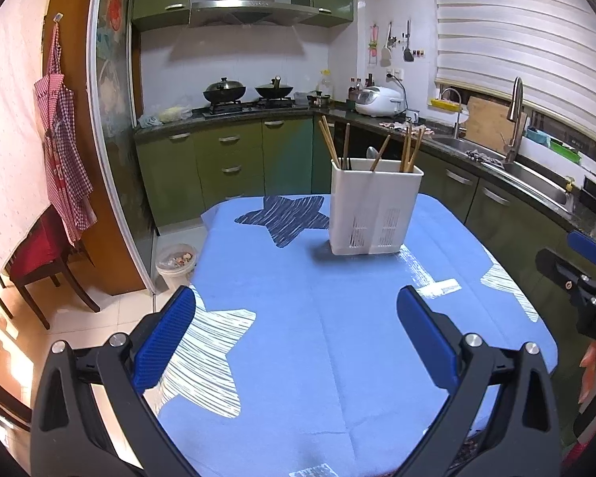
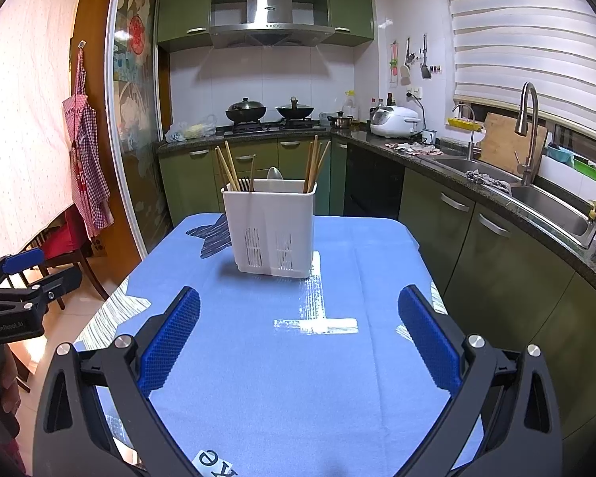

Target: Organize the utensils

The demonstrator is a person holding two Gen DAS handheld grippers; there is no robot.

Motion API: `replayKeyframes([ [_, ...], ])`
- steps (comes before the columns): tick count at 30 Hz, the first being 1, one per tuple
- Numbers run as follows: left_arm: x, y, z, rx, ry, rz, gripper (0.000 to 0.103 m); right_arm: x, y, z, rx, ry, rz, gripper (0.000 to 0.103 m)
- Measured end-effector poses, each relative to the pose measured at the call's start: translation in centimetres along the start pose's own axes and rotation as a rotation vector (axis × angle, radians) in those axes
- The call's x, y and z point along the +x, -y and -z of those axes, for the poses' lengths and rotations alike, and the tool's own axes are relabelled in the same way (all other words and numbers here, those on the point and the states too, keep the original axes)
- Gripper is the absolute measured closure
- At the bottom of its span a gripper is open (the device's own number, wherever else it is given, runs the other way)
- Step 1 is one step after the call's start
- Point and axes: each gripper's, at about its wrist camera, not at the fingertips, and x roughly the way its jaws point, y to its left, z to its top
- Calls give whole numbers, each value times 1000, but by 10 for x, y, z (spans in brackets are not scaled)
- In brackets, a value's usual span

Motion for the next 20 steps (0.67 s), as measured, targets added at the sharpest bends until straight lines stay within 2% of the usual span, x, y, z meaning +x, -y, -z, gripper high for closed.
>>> replayKeyframes([
  [10, -1, -2, 1, 2, 24, -7, 7, 1, 1, -1, 0, -1, -1, 4],
  [13, 1, -1, 1, 4, 12, -22, 6, 2, 2, 0, 2, -5, -3, 4],
  [16, 9, -5, 0, -15, -34, 9, 6, 3, 2, 0, 3, -7, -4, 4],
  [20, 17, -7, 3, -19, -48, 7, 6, 8, 3, 1, 4, -13, -4, 4],
])
